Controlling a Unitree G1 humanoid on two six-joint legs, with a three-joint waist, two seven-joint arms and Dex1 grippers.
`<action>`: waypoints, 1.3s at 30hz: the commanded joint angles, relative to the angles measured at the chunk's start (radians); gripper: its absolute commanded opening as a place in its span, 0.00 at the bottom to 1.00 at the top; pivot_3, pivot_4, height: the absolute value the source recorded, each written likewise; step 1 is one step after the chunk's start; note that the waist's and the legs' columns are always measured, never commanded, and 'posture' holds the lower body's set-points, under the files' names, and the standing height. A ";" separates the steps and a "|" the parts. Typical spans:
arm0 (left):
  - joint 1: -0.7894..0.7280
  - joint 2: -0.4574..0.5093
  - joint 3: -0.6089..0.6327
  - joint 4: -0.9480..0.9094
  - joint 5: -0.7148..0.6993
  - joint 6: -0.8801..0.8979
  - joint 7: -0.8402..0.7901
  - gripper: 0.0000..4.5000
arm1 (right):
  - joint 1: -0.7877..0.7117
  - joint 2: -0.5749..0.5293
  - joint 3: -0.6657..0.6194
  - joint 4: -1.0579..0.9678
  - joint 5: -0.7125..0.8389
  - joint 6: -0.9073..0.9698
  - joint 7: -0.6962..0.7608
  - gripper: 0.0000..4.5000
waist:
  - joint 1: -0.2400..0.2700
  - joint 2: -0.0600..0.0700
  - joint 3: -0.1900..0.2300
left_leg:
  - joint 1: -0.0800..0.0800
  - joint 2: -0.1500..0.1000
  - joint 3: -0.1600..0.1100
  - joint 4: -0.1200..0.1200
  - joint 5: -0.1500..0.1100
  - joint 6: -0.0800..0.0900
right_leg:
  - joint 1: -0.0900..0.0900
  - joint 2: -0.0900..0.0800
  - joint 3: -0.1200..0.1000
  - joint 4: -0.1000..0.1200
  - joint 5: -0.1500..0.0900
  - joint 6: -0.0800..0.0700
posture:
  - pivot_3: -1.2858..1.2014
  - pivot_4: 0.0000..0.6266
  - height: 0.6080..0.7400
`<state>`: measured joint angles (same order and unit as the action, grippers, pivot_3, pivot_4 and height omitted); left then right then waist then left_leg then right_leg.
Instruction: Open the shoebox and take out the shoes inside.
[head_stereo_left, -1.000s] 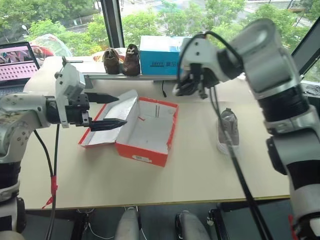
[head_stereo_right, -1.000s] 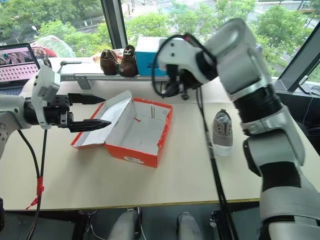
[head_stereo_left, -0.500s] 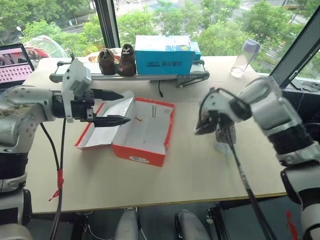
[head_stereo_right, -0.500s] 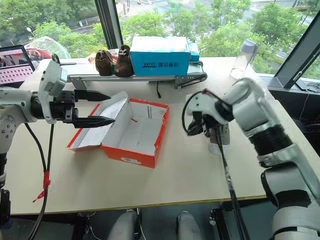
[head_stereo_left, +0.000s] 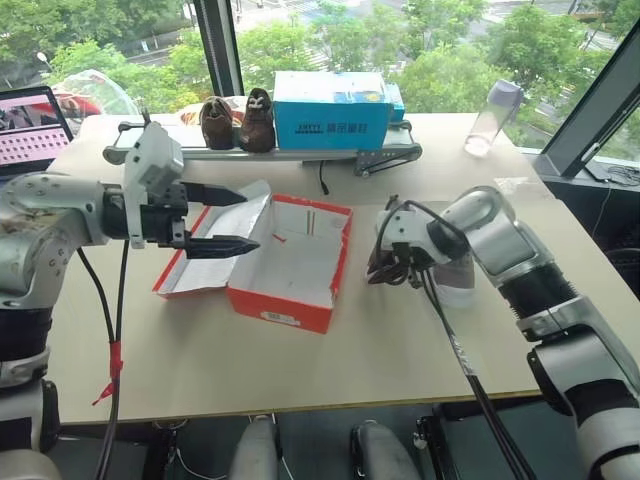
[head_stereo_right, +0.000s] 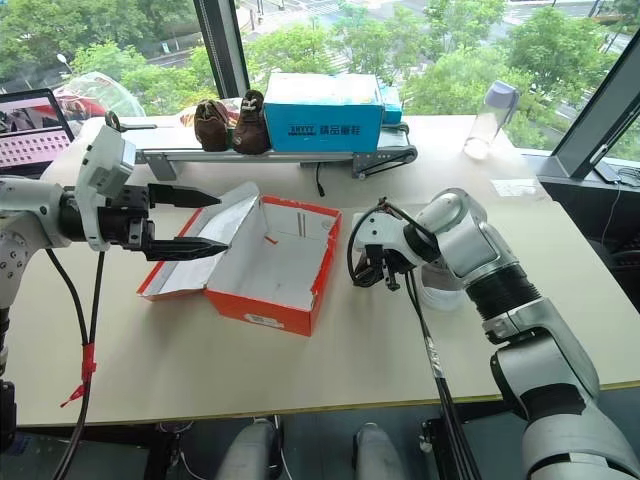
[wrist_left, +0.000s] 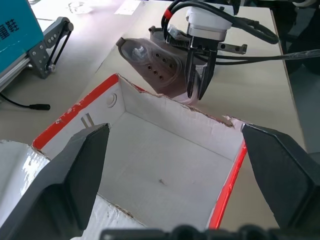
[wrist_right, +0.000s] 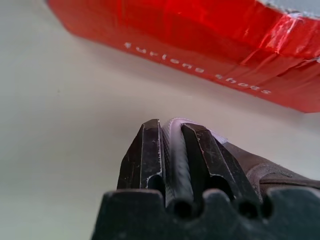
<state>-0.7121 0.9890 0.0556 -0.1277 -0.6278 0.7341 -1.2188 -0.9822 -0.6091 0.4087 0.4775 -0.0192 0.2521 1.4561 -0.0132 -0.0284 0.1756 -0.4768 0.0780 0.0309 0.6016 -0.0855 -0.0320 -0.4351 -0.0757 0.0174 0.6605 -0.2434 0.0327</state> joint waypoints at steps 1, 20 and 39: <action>-0.030 0.011 0.021 -0.016 0.000 -0.001 0.002 1.00 | -0.024 -0.009 -0.061 0.098 -0.004 -0.032 -0.053 0.34 | 0.000 0.000 0.000 | 0.001 0.000 0.000 0.001 0.000 0.000 | 0.001 0.000 0.000 0.000 0.000 0.000 | 0.52 0.24 1.00; 0.142 -0.117 0.312 -0.151 -0.235 0.140 0.216 1.00 | 0.075 -0.120 -0.582 -0.594 0.399 0.725 -0.221 1.00 | 0.000 0.000 0.000 | 0.001 0.001 0.000 0.002 -0.001 0.001 | 0.001 0.000 0.001 0.002 -0.002 0.003 | 0.52 0.24 1.00; 0.953 -0.711 0.590 -0.454 0.086 -0.309 0.925 1.00 | 0.922 0.418 -0.867 -0.922 0.254 0.287 -1.026 1.00 | 0.003 -0.005 -0.011 | 0.009 0.001 0.001 0.002 -0.009 -0.006 | 0.015 -0.002 0.000 -0.014 0.001 -0.001 | 0.52 0.24 1.00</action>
<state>0.2298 0.2910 0.6389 -0.5674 -0.5931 0.5210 -0.3058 -0.0861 -0.1922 -0.4727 -0.4047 0.2473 0.6274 0.4325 -0.0101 -0.0337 0.1642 -0.4675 0.0793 0.0316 0.6035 -0.0953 -0.0389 -0.4205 -0.0776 0.0166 0.6457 -0.2428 0.0322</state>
